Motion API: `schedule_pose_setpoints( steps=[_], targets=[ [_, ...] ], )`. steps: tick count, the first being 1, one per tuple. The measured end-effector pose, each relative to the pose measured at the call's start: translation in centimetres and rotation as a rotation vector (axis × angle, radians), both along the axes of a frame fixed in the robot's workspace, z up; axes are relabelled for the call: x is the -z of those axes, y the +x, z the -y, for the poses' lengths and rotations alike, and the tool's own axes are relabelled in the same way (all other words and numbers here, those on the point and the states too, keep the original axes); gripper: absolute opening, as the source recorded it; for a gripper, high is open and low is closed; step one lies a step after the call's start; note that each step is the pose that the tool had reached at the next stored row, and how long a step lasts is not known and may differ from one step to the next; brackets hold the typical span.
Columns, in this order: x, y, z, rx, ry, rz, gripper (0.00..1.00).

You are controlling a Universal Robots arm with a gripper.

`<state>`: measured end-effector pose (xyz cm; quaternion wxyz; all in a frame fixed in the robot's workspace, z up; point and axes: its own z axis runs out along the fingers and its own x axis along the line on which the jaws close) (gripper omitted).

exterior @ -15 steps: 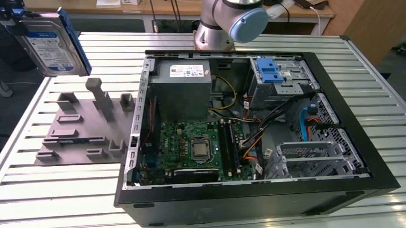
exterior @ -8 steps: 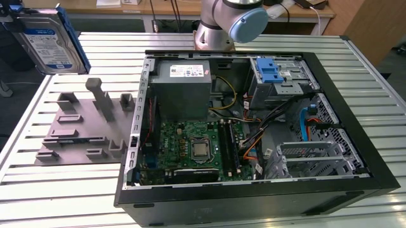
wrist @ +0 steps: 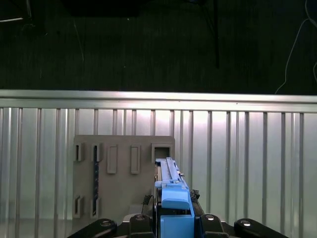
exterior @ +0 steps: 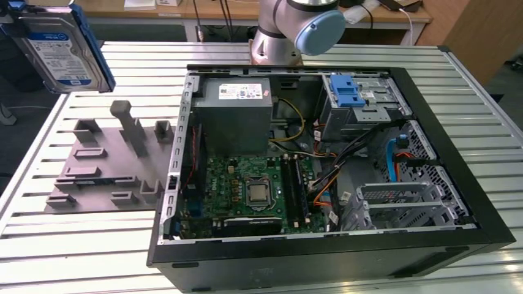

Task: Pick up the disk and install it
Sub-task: 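Pick up the disk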

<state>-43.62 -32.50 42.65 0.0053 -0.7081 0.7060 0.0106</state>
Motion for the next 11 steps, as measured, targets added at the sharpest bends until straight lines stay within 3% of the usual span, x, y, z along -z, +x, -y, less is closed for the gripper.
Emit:
schedule_pose_setpoints(
  steps=[11],
  targets=[
    [-0.91,-0.02,0.00,0.000,0.0000,0.0008,0.36]
  ],
)
